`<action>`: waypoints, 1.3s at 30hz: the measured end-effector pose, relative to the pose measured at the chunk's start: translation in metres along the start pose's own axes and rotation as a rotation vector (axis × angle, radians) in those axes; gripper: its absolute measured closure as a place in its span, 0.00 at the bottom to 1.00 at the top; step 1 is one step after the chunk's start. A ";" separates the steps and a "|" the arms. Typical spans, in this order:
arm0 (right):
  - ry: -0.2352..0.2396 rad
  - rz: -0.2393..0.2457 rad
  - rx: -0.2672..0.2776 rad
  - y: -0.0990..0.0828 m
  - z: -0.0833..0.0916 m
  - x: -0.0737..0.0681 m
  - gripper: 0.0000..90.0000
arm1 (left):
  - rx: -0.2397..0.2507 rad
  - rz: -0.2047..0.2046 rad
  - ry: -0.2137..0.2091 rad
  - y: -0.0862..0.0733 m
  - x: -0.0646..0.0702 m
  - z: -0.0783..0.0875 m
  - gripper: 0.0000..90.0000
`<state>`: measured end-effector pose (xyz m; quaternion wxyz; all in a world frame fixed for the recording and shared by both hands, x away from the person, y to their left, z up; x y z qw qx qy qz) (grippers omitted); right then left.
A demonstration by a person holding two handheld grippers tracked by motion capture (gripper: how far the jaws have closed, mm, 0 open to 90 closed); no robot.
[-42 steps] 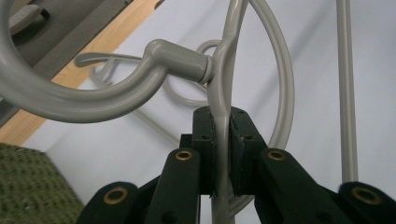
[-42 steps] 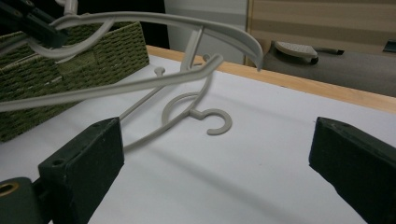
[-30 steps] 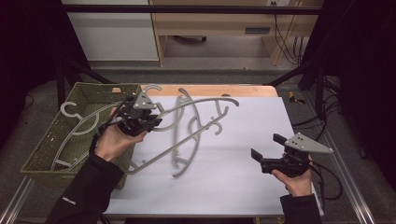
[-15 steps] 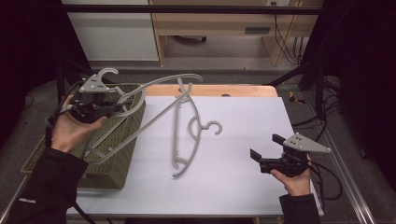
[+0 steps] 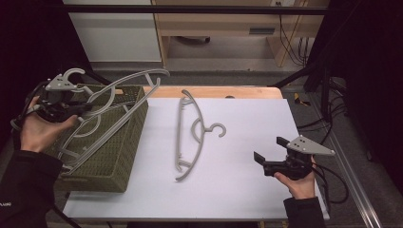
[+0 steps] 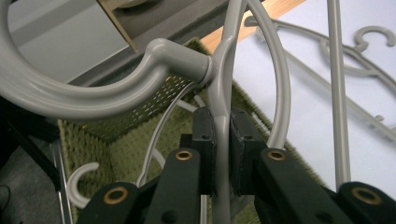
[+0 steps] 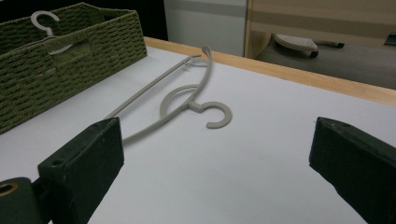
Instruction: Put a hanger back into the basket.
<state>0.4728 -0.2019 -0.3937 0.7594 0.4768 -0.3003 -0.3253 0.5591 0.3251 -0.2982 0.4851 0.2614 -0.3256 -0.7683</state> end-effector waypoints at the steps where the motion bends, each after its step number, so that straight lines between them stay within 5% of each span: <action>1: 0.000 -0.001 0.000 0.000 0.000 0.000 0.04 | -0.013 0.016 0.010 -0.005 -0.008 -0.002 0.91; 12: -0.002 0.000 -0.005 -0.001 -0.002 0.000 0.04 | -0.032 0.053 0.046 -0.023 -0.038 -0.014 0.91; 39: -0.007 0.001 -0.025 -0.006 -0.006 0.001 0.04 | -0.035 0.040 0.096 -0.044 -0.082 -0.037 0.91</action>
Point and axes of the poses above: each handheld gripper's, and its own axes: z roughly backward along the jaws, y roughly out of its top, x roughly to its right, the point moved 8 cm from there along -z, roughly forward along the jaws, and after that the axes turned 13 degrees about z, right-handed, at the moved point
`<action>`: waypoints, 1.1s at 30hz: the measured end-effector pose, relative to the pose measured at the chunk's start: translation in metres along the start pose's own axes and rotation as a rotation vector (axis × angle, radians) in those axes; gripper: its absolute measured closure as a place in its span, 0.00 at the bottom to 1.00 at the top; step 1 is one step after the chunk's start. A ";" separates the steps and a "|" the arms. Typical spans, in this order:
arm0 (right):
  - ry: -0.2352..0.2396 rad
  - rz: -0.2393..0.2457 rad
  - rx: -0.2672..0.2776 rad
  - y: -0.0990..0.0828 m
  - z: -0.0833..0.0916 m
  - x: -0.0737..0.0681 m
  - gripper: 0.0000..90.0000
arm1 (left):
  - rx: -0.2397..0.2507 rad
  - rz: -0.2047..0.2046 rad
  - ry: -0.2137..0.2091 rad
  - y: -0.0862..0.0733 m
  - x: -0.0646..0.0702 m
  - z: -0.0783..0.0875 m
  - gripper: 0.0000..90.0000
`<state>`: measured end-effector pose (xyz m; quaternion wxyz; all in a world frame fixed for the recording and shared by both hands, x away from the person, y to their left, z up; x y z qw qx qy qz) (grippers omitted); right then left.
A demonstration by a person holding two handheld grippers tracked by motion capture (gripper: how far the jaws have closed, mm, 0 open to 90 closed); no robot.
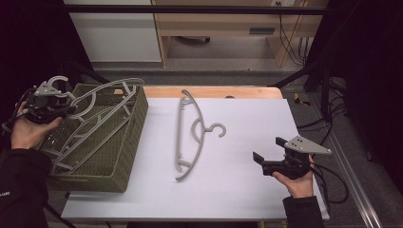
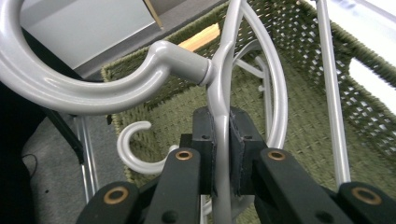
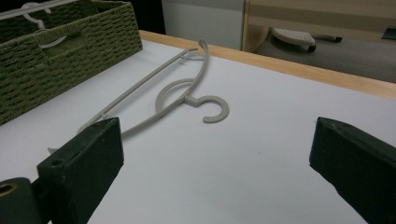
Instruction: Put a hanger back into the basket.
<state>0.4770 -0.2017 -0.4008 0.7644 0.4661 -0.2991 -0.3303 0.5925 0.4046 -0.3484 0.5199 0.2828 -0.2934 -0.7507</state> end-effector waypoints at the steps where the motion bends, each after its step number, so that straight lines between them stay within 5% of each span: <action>1: 0.000 0.000 0.000 0.000 0.000 0.000 0.04 | -0.002 0.004 0.001 -0.001 -0.001 -0.001 0.91; 15: -0.001 0.004 -0.010 -0.001 -0.003 -0.001 0.04 | -0.033 -0.002 0.076 -0.019 -0.020 -0.013 0.91; 28: 0.002 0.007 -0.017 -0.002 -0.004 -0.002 0.04 | -0.047 -0.020 0.089 -0.030 -0.019 -0.028 0.91; 33: 0.002 0.007 -0.016 -0.002 -0.004 -0.002 0.04 | -0.020 -0.016 0.066 -0.023 -0.018 -0.019 0.91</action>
Point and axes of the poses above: each handheld gripper's, and its own axes: z roughly backward along the jaws, y roughly out of its top, x roughly to its right, the point moved 8 cm from there along -z, roughly forward along the jaws, and after that the axes turned 13 degrees about z, right-handed, at the moved point
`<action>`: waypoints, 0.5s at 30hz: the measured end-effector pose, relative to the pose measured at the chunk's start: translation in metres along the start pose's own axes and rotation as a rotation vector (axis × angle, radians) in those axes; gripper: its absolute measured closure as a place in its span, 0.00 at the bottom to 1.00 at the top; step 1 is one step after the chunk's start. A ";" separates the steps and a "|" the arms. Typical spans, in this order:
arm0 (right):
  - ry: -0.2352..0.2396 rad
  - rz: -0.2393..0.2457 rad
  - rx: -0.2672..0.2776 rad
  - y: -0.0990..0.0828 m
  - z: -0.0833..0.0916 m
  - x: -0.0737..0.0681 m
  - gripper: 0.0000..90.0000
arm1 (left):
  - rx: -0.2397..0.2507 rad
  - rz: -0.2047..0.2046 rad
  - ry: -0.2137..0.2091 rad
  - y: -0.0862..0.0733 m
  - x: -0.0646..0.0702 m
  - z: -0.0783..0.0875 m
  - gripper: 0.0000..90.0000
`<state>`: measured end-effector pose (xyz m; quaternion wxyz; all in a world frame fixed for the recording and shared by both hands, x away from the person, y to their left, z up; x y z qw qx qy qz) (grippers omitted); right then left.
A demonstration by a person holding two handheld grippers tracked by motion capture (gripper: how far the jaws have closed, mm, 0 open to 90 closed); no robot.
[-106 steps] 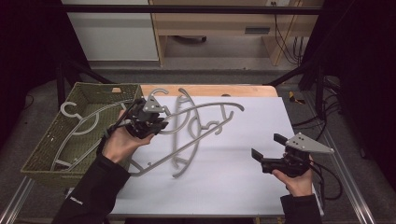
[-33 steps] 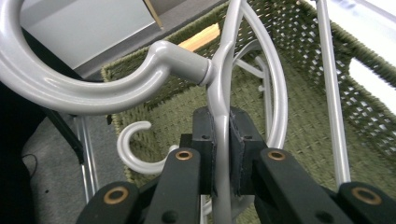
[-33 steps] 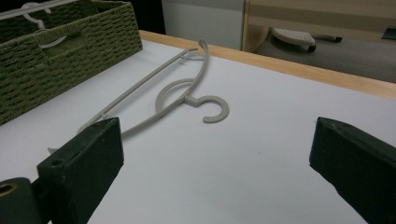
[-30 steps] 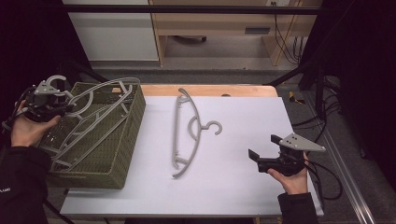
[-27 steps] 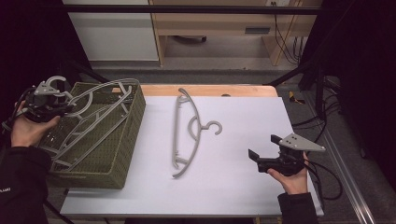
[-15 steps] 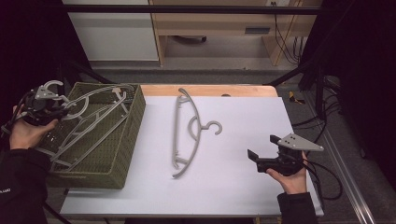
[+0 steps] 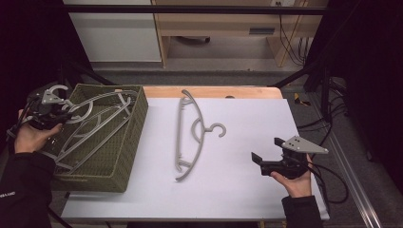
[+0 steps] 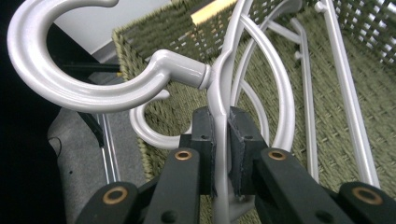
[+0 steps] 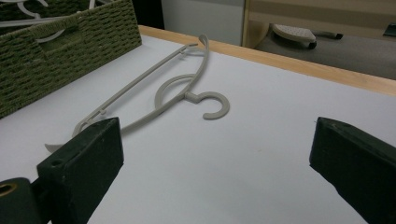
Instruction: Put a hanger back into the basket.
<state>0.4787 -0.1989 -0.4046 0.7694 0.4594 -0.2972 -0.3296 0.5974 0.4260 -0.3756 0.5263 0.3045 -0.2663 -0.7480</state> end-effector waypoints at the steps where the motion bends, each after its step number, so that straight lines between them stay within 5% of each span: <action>1: 0.000 0.000 0.001 0.000 0.000 0.000 0.04 | 0.009 0.002 -0.005 0.002 0.000 0.004 0.91; 7: 0.004 -0.004 -0.001 0.000 -0.001 -0.001 0.04 | 0.071 -0.014 -0.022 0.016 0.003 0.018 0.91; 15: 0.001 0.002 -0.001 0.000 0.000 0.000 0.04 | 0.082 -0.021 -0.027 0.020 0.005 0.016 0.91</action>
Point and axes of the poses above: each handheld gripper's, and its own axes: z roughly backward along the jaws, y roughly out of its top, x roughly to its right, the point moved 8 cm from there along -z, roughly forward along the jaws, and after that the axes turned 13 degrees about z, right-handed, at the moved point
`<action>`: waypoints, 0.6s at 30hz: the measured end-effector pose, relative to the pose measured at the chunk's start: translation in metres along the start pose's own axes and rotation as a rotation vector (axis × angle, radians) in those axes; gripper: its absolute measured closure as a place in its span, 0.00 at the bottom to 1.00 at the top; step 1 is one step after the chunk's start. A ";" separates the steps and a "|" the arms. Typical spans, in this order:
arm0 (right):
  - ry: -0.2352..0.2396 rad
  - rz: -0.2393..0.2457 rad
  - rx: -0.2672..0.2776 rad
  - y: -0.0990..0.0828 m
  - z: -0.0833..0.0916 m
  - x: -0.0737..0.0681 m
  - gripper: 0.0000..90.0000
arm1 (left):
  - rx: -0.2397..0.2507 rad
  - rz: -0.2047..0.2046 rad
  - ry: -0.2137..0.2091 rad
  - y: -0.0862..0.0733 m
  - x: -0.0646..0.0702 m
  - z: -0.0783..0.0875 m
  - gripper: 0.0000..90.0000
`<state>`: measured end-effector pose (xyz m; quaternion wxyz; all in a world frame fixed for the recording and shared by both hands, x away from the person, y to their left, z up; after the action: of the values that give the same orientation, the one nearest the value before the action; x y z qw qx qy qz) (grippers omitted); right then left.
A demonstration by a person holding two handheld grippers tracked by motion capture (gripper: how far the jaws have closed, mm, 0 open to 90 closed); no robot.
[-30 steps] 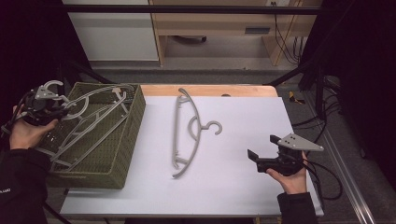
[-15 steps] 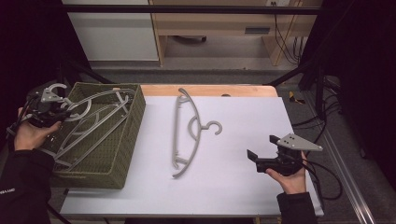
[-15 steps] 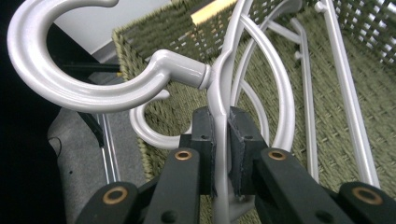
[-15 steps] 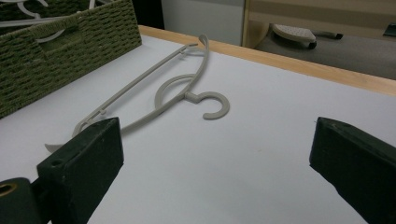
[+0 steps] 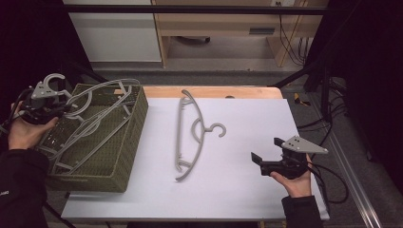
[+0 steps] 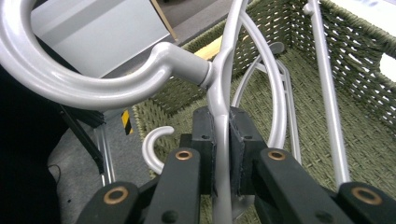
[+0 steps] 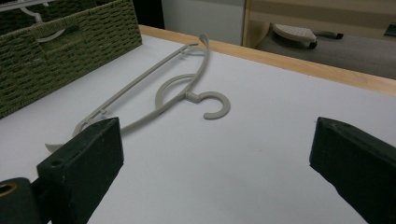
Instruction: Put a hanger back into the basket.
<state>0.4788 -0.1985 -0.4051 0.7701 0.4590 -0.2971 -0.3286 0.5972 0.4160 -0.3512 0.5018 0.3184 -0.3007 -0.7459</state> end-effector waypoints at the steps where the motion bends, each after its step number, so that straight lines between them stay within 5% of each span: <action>1: 0.001 0.001 0.000 0.000 0.000 0.000 0.04 | -0.005 0.001 0.003 -0.006 -0.001 -0.005 0.91; 12: 0.000 0.000 -0.005 -0.001 -0.002 -0.001 0.04 | 0.010 0.020 0.022 -0.014 -0.005 -0.015 0.91; 18: 0.005 0.002 -0.011 -0.002 -0.003 -0.001 0.04 | -0.060 0.014 0.006 -0.028 -0.006 -0.026 0.91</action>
<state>0.4801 -0.1962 -0.4082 0.7736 0.4553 -0.2938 -0.3284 0.6038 0.4268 -0.3879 0.5171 0.3036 -0.2789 -0.7501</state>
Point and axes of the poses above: each handheld gripper's, and its own axes: z roughly backward along the jaws, y roughly out of its top, x roughly to its right, the point moved 8 cm from there along -z, roughly forward along the jaws, and after that the axes turned 13 degrees about z, right-handed, at the moved point
